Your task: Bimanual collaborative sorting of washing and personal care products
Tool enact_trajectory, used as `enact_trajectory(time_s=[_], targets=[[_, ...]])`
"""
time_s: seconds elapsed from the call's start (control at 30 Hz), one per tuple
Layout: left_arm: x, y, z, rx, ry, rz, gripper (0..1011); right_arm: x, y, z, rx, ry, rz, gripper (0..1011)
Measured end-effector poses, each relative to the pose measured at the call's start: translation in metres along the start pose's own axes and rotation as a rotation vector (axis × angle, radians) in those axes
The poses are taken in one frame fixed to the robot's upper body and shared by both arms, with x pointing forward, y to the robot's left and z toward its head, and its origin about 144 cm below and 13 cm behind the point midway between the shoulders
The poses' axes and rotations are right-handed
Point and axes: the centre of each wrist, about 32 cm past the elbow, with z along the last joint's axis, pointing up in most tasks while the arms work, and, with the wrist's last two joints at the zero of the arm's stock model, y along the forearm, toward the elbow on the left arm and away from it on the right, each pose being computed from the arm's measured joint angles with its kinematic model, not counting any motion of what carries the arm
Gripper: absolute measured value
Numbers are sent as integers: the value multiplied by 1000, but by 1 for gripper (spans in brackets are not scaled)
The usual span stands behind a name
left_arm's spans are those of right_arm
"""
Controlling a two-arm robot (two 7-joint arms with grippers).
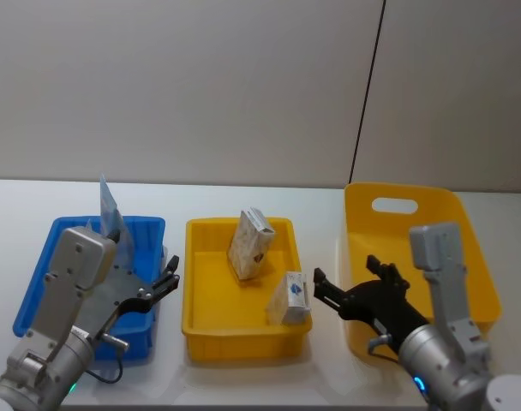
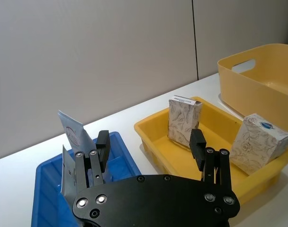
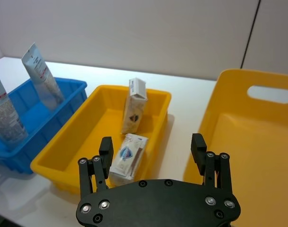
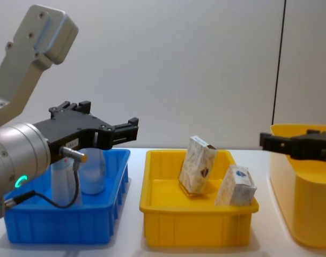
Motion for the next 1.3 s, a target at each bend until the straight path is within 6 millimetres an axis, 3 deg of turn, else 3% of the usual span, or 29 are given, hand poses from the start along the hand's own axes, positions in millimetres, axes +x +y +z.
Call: enact_trajectory(time_s=[0.6,1.3], targets=[[0,0,0,0,0,0,1001,-17,30,5,-139,45,55,1004],[0,0,0,0,0,0,1001,-28,55,7,-258,102,-8,1004]])
